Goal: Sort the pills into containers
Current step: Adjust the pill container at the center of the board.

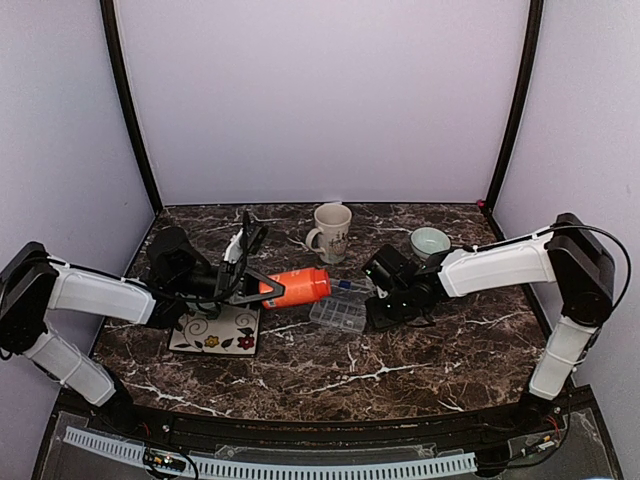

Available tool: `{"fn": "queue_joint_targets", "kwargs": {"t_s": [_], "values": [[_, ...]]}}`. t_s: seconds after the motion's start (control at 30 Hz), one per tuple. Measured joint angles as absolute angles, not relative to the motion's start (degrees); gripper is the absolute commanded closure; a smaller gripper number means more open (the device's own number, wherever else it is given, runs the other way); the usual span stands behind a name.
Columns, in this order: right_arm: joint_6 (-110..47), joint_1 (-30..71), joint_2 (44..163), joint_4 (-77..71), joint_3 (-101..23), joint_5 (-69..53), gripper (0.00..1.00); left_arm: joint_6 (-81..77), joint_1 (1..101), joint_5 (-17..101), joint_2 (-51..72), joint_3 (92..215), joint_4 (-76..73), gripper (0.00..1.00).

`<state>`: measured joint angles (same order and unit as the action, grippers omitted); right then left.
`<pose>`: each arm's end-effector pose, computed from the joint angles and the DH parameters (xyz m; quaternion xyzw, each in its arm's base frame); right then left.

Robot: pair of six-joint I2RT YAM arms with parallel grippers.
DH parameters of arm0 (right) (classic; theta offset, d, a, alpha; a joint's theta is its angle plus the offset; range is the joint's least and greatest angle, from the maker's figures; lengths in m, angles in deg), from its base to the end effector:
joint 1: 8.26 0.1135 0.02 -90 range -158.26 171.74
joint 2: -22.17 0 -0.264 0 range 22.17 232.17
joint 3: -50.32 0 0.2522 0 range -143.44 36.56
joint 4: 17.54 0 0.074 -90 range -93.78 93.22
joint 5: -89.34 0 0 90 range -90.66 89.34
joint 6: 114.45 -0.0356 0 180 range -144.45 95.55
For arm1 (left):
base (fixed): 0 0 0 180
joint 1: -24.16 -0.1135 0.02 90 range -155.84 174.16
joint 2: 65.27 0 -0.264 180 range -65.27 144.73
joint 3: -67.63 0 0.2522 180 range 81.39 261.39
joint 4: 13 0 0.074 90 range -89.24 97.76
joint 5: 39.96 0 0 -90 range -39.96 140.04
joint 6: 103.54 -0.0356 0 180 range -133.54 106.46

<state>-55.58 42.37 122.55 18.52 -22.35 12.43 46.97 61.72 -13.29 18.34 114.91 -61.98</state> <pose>0.2212 0.2569 0.1584 -0.1384 0.9580 0.0636 0.2431 0.2038 -0.1969 0.2462 0.2958 0.6028 -0.7168 0.1879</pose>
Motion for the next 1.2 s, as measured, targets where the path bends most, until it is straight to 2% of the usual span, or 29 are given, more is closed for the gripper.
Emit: {"fn": "queue_joint_targets", "kwargs": {"t_s": [0.83,1.2], "values": [[-57.79,45.89,121.63,18.13,-22.35,10.55,1.0,42.71,62.09,-2.52,14.25,107.98,-58.7,1.0],[-58.01,46.11,110.37,20.47,-22.24,12.38,1.0,41.93,64.59,3.43,16.2,107.98,-60.27,1.0]]}}
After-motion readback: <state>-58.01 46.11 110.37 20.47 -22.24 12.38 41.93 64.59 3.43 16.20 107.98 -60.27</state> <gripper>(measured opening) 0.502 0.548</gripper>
